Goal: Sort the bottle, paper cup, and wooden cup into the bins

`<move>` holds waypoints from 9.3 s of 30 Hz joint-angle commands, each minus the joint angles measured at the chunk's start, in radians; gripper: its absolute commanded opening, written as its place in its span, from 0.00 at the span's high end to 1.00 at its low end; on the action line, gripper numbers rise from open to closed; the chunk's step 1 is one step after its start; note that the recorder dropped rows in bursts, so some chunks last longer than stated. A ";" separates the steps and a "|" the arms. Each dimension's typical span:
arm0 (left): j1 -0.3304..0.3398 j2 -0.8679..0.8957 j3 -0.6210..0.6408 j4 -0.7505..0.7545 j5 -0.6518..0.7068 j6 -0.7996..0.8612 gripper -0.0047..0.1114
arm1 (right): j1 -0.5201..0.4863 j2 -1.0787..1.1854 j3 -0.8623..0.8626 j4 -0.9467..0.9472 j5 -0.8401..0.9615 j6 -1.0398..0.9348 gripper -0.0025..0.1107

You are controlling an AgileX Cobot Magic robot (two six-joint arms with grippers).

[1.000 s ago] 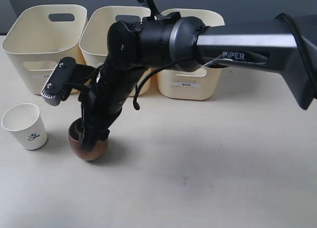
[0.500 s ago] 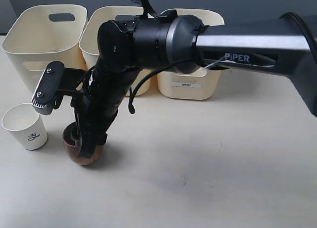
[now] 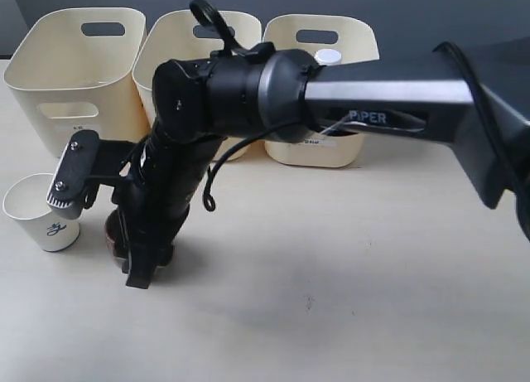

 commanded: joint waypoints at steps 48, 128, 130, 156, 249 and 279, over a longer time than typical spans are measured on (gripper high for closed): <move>-0.005 -0.003 0.002 -0.004 -0.004 -0.006 0.96 | -0.167 0.417 -0.868 0.021 -0.213 0.000 0.96; -0.005 -0.003 0.002 -0.004 -0.004 -0.006 0.96 | 0.108 0.437 -0.870 -0.215 0.291 -0.321 0.56; -0.005 -0.003 0.002 -0.004 -0.004 -0.006 0.96 | 0.108 0.453 -0.870 -0.220 0.284 -0.321 0.56; -0.005 -0.003 0.002 -0.004 -0.004 -0.006 0.96 | 0.072 0.115 -0.870 -0.510 0.396 0.029 0.98; -0.005 -0.003 0.002 -0.004 -0.004 -0.006 0.96 | -0.419 -1.456 0.838 -0.683 0.032 0.831 0.98; -0.005 -0.003 0.002 -0.004 -0.004 -0.006 0.96 | -1.123 -1.754 0.893 -0.322 -0.290 0.812 0.98</move>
